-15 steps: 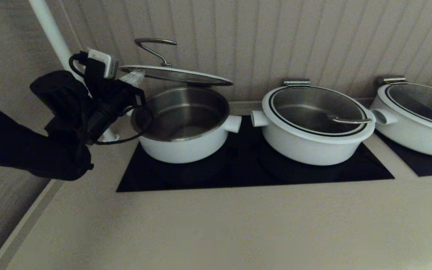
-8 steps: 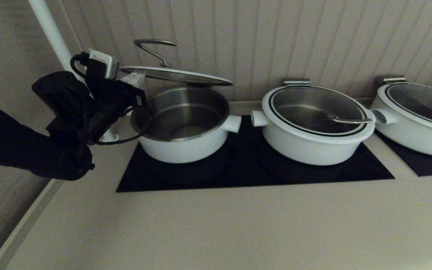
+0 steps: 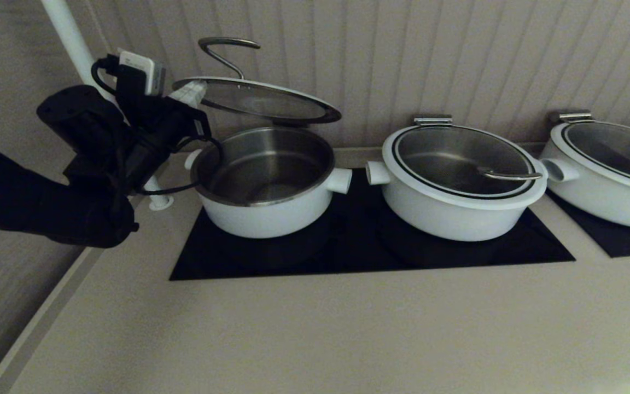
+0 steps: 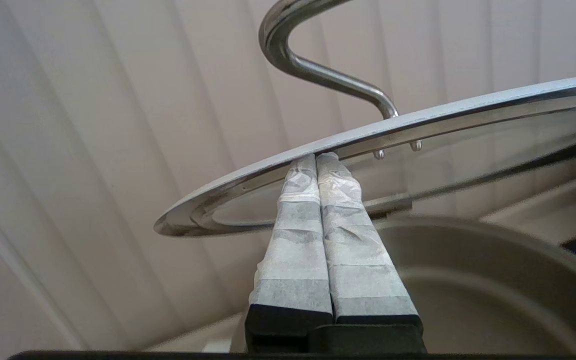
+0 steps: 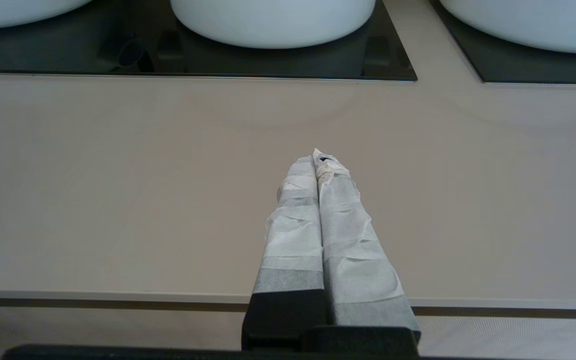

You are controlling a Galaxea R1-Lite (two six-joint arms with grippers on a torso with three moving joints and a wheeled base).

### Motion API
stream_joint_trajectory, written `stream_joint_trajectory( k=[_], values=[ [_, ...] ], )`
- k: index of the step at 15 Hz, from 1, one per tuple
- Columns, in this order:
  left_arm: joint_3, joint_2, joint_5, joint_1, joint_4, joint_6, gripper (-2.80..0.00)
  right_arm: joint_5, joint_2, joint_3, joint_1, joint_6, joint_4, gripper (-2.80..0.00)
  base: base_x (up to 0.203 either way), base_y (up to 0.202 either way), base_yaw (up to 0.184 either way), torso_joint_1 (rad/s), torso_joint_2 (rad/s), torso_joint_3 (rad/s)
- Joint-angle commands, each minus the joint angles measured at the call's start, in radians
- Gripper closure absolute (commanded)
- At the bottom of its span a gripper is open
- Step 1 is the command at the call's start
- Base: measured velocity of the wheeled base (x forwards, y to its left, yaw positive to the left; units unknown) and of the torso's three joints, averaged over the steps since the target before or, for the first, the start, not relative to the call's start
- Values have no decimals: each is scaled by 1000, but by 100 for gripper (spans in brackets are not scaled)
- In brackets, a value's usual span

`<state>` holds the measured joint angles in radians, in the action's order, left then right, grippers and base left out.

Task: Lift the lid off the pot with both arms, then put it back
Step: Open the pot lid completely

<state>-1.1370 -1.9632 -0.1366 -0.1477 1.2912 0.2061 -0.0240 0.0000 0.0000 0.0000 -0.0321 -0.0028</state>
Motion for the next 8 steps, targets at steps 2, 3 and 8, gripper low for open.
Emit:
stream_joint_trajectory(
  k=[2,3,8],
  values=[
    [-23,-11,0,0,7,-8,0,-1,2,0,0,0,0,0,0,0,0,0,0,0],
    [-23,-13,0,0,8,-8,0,-1,2,0,0,0,-2,0,0,0,0,0,0,0],
    [-55,-49,0,0,9,-8,0,-1,2,0,0,0,0,0,0,0,0,0,0,0]
  ],
)
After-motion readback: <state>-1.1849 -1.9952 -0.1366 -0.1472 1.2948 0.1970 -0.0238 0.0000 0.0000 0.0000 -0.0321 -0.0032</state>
